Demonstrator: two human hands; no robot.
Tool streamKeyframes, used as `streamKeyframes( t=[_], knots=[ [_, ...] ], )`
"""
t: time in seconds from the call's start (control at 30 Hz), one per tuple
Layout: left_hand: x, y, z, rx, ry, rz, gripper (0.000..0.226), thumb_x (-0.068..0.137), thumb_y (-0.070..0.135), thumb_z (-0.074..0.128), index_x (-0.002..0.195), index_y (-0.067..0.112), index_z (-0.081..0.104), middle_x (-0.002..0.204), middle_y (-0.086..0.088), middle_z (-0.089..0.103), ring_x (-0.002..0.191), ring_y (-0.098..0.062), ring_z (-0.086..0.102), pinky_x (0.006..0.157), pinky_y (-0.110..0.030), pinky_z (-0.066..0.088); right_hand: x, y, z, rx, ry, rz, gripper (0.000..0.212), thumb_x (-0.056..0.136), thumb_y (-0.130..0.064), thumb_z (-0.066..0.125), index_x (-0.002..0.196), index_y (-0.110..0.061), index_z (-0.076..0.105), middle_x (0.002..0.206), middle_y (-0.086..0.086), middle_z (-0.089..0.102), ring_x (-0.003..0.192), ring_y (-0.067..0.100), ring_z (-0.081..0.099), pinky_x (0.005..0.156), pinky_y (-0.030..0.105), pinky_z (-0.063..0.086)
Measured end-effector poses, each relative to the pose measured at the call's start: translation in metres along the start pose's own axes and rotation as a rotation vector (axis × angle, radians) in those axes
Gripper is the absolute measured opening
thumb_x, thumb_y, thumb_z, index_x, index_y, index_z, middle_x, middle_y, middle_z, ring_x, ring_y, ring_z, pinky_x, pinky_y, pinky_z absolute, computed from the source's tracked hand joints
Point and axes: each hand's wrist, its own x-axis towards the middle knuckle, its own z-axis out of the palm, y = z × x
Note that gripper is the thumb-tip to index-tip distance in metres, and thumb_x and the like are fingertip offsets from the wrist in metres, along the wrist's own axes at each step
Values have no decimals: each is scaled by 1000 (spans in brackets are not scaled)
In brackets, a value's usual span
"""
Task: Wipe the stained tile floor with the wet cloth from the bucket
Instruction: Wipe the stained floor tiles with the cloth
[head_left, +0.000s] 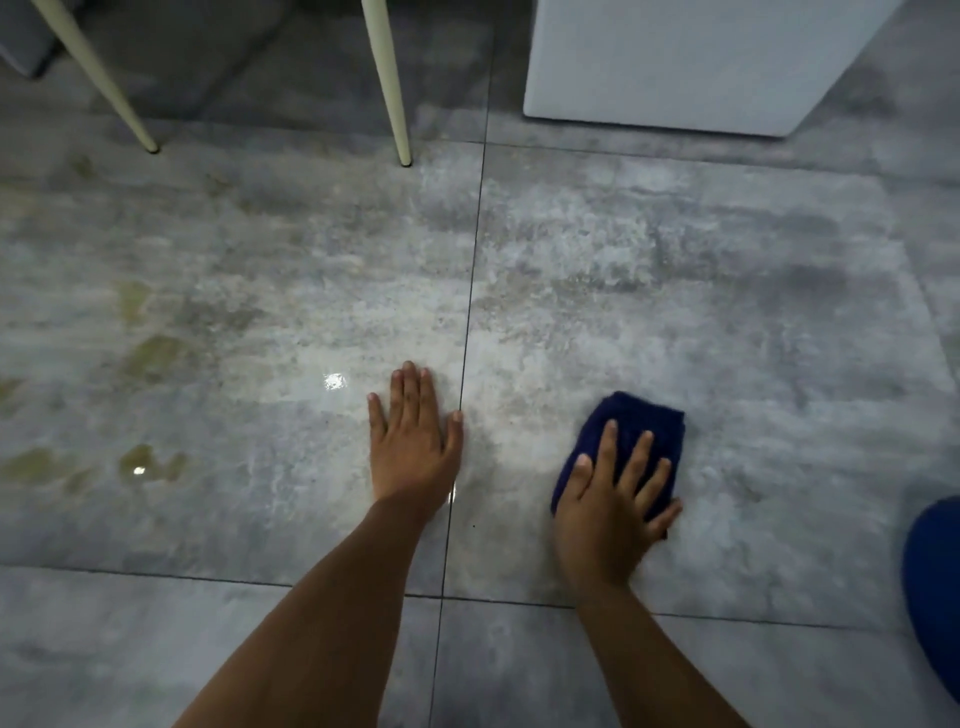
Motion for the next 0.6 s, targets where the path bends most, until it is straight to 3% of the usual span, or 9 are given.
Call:
streamKeyframes(
  t=[0.1, 0.2, 0.3, 0.43, 0.53, 0.6],
  knots=[
    [8, 8, -6, -32, 54, -6, 61, 102, 41, 18, 153, 13, 1, 162, -4, -4, 146, -11, -15, 119, -38, -13, -7, -39, 2, 22, -14, -203, 53, 96, -41, 29, 148, -29, 34, 156, 10, 28, 142, 38, 26, 109, 66, 17],
    [16, 13, -9, -17, 86, 6, 58, 101, 41, 11, 151, 16, -5, 161, -2, -7, 145, -10, -17, 119, -37, -13, 45, -70, 3, -30, -44, -391, 52, 99, -45, 30, 149, -35, 27, 160, 3, 19, 146, 32, 15, 113, 62, 6],
    [42, 0, -17, -8, 101, 13, 61, 101, 44, 12, 151, 15, -8, 160, -2, -12, 143, -8, -22, 118, -35, -16, 123, -70, 0, -72, -97, -317, 53, 100, -49, 18, 151, -41, 9, 162, -3, 0, 148, 26, -3, 115, 59, -5],
    [83, -25, -31, 12, 100, -38, 65, 101, 44, 15, 152, 11, -7, 161, -6, -13, 146, -13, -19, 117, -38, -17, 102, -55, 10, -16, -12, -89, 53, 101, -45, 22, 152, -38, 11, 162, 3, 5, 147, 31, 4, 114, 62, 0],
    [101, -25, -29, -3, 82, -95, 66, 101, 44, 16, 153, 9, -4, 162, -9, -9, 148, -18, -14, 118, -40, -14, 66, -85, 18, -6, 15, -276, 51, 99, -42, 31, 149, -32, 28, 159, 8, 21, 144, 36, 18, 111, 63, 7],
    [106, -22, -27, 25, 99, -111, 66, 100, 45, 14, 153, 9, -2, 162, -9, -7, 148, -18, -11, 119, -41, -12, 89, -123, 18, -20, -77, -450, 53, 98, -48, 22, 150, -38, 21, 161, 2, 13, 147, 31, 8, 112, 60, 0]
  ],
)
